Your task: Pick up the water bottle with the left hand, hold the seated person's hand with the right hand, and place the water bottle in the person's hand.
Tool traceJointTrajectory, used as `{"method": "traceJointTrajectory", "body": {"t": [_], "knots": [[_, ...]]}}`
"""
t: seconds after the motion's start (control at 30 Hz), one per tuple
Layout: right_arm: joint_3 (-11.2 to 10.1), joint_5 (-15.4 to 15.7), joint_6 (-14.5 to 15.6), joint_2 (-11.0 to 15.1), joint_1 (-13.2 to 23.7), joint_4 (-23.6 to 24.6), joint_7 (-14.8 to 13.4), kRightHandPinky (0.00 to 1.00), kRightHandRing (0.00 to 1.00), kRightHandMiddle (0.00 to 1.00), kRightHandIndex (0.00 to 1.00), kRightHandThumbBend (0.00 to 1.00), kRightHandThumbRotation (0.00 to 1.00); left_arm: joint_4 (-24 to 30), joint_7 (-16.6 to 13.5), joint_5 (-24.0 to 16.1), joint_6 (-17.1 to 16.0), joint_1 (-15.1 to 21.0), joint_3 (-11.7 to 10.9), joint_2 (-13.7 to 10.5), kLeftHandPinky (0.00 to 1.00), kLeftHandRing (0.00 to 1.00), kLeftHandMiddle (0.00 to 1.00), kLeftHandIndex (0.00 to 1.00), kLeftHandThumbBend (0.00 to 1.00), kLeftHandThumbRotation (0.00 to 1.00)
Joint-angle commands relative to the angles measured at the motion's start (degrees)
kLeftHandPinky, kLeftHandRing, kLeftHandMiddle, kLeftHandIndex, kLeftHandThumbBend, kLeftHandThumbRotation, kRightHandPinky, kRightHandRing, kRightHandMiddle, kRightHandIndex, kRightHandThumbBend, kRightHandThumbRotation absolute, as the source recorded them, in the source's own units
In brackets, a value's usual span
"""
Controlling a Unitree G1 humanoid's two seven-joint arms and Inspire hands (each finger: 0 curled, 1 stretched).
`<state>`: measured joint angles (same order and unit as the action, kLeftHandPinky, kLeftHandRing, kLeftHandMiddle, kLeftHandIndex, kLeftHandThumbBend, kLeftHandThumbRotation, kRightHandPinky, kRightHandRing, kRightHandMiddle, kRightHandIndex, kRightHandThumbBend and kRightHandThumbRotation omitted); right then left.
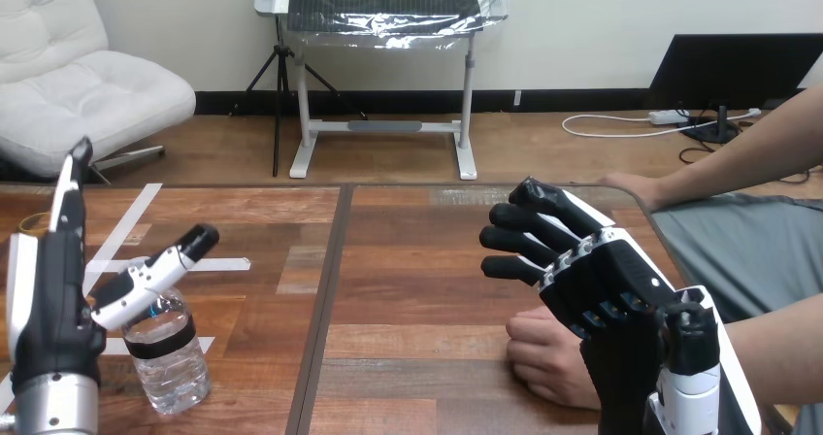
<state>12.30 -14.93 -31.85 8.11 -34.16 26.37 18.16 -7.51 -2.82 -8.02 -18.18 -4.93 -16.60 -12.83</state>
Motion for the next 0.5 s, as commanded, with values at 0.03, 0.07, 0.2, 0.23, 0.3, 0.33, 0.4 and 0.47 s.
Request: {"method": "traceJointTrajectory", "body": {"t": [0.03,0.07,0.2,0.23,0.3,0.33,0.4,0.47], "knots": [[-0.72,-0.89,-0.06,0.23,1.47,1.74,0.02,0.74,0.79,0.81,0.83,0.67,1.00,-1.21,0.43,0.46,-1.60,3.93,0.60,-2.37,1.00,1.00,1.00,0.98,1.00,0.41],[-0.72,-0.88,-0.08,0.24,1.48,1.73,0.01,0.74,0.79,0.81,0.83,0.67,1.00,-1.27,0.47,0.49,-1.51,3.90,0.62,-2.39,1.00,1.00,1.00,0.98,1.00,0.41],[-0.73,-0.78,-0.23,0.26,1.52,1.57,-0.05,0.74,0.79,0.80,0.83,0.67,1.00,-1.55,1.08,1.14,-0.79,3.76,0.71,-2.35,1.00,1.00,1.00,0.98,1.00,0.40],[-0.73,-0.76,-0.29,0.25,1.55,1.51,-0.04,0.74,0.79,0.80,0.83,0.67,1.00,-1.65,1.23,1.31,-0.72,3.77,0.73,-2.36,1.00,1.00,1.00,0.98,1.00,0.40],[-0.74,-0.67,-0.41,0.20,1.59,1.38,-0.07,0.74,0.79,0.80,0.83,0.67,1.00,-1.86,1.56,1.69,-0.52,3.77,0.75,-2.34,1.00,1.00,1.00,0.98,1.00,0.39],[-0.75,-0.62,-0.46,0.18,1.61,1.34,-0.09,0.74,0.79,0.80,0.82,0.67,1.00,-1.96,1.71,1.86,-0.42,3.77,0.75,-2.32,1.00,1.00,1.00,0.98,1.00,0.39],[-0.74,-0.51,-0.43,0.14,1.61,1.34,-0.16,0.73,0.79,0.80,0.82,0.67,1.00,-2.20,2.02,2.20,-0.21,3.78,0.73,-2.28,1.00,1.00,1.00,0.99,0.99,0.38],[-0.72,-0.44,-0.34,0.12,1.61,1.39,-0.23,0.73,0.78,0.80,0.82,0.67,1.00,-2.39,2.25,2.41,-0.07,3.80,0.70,-2.25,1.00,1.00,1.00,0.99,0.99,0.36]]}}
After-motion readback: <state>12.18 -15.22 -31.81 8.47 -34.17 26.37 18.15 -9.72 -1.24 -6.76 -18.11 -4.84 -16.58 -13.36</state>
